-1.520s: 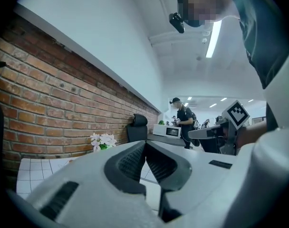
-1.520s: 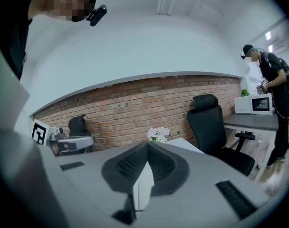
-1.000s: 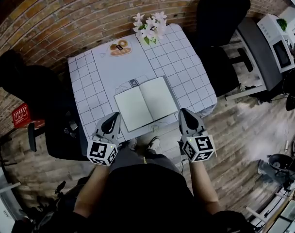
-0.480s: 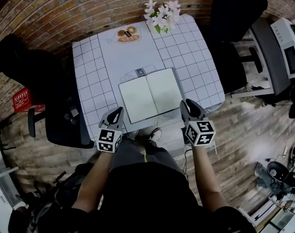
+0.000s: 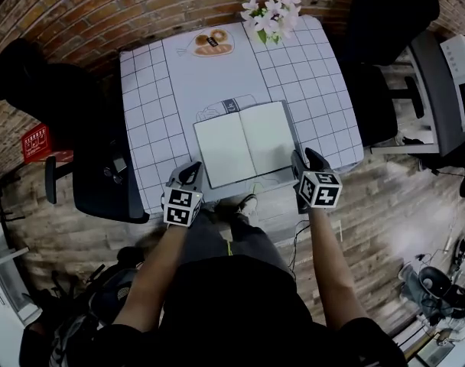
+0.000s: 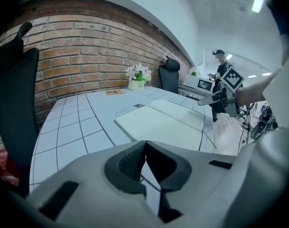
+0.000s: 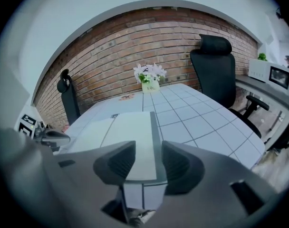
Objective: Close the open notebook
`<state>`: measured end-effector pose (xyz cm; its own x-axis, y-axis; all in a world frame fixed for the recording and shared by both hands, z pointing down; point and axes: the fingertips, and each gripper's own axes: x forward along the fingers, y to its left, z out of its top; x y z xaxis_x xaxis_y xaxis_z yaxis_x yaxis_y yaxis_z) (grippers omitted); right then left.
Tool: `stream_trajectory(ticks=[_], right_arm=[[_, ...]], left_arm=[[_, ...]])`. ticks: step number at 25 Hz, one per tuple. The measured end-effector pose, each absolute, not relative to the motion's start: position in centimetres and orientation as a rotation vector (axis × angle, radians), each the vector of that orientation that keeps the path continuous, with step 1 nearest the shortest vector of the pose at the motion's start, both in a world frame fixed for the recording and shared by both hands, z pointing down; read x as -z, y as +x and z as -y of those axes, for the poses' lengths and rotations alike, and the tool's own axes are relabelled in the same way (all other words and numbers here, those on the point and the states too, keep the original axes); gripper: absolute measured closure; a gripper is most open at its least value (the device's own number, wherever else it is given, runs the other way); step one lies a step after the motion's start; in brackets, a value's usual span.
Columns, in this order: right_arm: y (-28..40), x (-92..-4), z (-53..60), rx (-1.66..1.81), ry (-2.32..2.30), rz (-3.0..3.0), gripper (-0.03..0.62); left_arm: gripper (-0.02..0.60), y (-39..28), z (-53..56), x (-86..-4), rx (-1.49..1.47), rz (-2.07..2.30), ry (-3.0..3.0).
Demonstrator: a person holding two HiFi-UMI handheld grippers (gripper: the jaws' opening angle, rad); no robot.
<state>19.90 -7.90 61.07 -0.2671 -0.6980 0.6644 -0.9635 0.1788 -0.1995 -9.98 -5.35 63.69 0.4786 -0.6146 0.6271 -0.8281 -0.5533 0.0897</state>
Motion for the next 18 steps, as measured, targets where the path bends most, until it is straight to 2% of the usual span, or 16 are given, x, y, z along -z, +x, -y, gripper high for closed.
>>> stream_trajectory(ticks=[18], right_arm=[[20.6, -65.4, 8.7, -0.954, 1.582, 1.916, 0.395]], left_arm=[[0.555, -9.5, 4.5, -65.8, -0.890, 1.172, 2.324]])
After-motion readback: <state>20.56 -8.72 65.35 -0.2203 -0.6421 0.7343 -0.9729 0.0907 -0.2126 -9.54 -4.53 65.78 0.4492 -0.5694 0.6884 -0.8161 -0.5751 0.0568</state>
